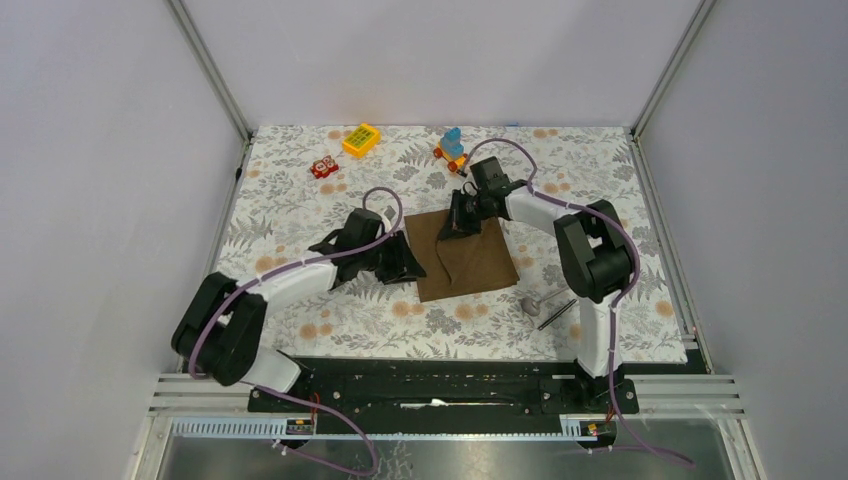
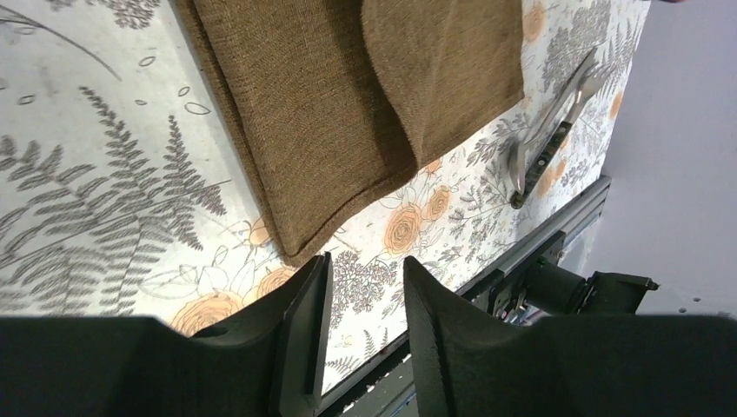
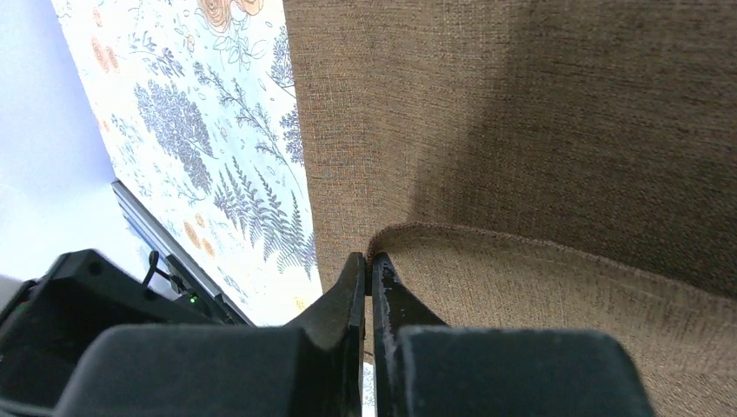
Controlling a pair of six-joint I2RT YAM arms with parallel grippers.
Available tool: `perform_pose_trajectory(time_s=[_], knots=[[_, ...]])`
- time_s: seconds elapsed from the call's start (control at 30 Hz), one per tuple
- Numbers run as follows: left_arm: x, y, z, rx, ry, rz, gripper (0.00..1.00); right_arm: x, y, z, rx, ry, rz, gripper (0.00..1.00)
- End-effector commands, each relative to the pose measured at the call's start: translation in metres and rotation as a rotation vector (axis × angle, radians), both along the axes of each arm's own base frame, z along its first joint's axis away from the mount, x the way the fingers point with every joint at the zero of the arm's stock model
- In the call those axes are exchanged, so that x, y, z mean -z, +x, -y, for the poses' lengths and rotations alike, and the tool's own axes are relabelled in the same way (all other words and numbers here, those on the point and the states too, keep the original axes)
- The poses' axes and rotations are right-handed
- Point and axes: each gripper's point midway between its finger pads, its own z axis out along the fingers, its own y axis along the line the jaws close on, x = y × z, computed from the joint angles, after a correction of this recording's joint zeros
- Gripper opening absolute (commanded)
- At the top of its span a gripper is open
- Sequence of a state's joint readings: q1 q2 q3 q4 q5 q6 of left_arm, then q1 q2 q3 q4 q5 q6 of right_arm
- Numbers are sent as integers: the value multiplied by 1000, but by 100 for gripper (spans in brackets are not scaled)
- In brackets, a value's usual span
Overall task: Fold the napkin into a case and place the utensils inside
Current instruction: Fold the top corner of the square-folded napkin at the center of the board.
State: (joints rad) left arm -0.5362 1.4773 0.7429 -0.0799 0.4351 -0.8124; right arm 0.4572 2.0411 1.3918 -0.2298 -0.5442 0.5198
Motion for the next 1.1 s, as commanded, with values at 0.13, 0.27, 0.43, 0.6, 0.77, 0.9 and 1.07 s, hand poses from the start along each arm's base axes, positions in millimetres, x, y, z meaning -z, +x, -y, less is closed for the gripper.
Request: perform_pose_trajectory(time_s=[0.13, 0.27, 0.43, 0.6, 0.77, 0.9, 1.07], knots=[[-45, 9, -61, -233, 92, 186, 57, -3, -1, -23, -55, -4, -2, 0], [-59, 8, -95, -332, 127, 222, 62, -1, 2, -33, -63, -1, -5, 0], [-70, 7, -112, -374, 140, 252, 65, 0, 9, -49, -74, 11, -7, 0], [-71, 7, -110, -366, 129, 248, 65, 3, 25, -60, -57, 28, -7, 0], [-69, 8, -109, -360, 127, 244, 65, 5, 35, -69, -46, 43, -8, 0], [-67, 8, -108, -359, 122, 241, 65, 7, 43, -74, -38, 47, -3, 1], [-67, 6, -108, -357, 120, 241, 65, 9, 50, -78, -32, 51, 2, 2]])
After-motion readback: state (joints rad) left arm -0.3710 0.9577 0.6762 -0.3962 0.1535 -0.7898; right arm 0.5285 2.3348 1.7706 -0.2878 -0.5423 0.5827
